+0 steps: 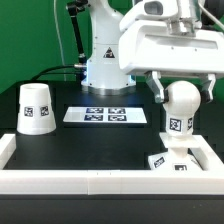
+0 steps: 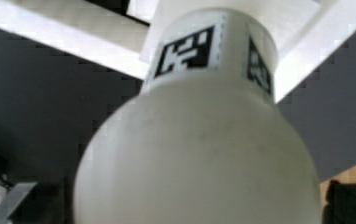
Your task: Assemble lamp
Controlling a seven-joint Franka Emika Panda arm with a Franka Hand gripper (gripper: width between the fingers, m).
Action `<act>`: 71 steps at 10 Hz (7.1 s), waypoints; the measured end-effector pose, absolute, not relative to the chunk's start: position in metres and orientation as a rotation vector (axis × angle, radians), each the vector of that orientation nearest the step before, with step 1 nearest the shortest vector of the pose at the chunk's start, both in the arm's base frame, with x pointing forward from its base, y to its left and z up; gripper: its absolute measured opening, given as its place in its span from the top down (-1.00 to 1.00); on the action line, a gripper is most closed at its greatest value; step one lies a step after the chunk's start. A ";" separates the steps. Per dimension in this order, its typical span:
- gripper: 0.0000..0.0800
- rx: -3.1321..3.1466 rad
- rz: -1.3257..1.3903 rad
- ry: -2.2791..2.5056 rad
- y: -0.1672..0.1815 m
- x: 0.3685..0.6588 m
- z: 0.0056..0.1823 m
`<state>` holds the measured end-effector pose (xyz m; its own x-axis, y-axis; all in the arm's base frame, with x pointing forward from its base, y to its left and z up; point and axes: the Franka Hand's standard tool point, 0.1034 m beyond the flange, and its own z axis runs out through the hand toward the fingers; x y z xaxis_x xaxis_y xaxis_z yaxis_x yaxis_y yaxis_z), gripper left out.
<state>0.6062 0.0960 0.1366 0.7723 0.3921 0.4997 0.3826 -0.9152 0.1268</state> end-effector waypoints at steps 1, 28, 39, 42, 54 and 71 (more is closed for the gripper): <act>-0.75 2.943 0.834 0.637 0.093 0.607 0.144; -0.45 3.238 0.139 -0.095 0.097 0.594 0.124; -0.45 2.946 0.008 -1.508 0.102 0.592 0.123; -0.45 2.739 -0.051 -1.883 0.103 0.592 0.122; -0.75 2.975 -0.042 -1.498 0.112 0.586 0.119; -0.75 3.144 0.161 0.726 0.101 0.596 0.122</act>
Offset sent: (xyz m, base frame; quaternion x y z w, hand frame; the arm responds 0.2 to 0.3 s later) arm 0.0000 0.0000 0.0000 0.0000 0.0000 0.0000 1.0000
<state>0.5962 0.1015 0.1225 0.8941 0.4322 0.1170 0.4411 -0.8951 -0.0643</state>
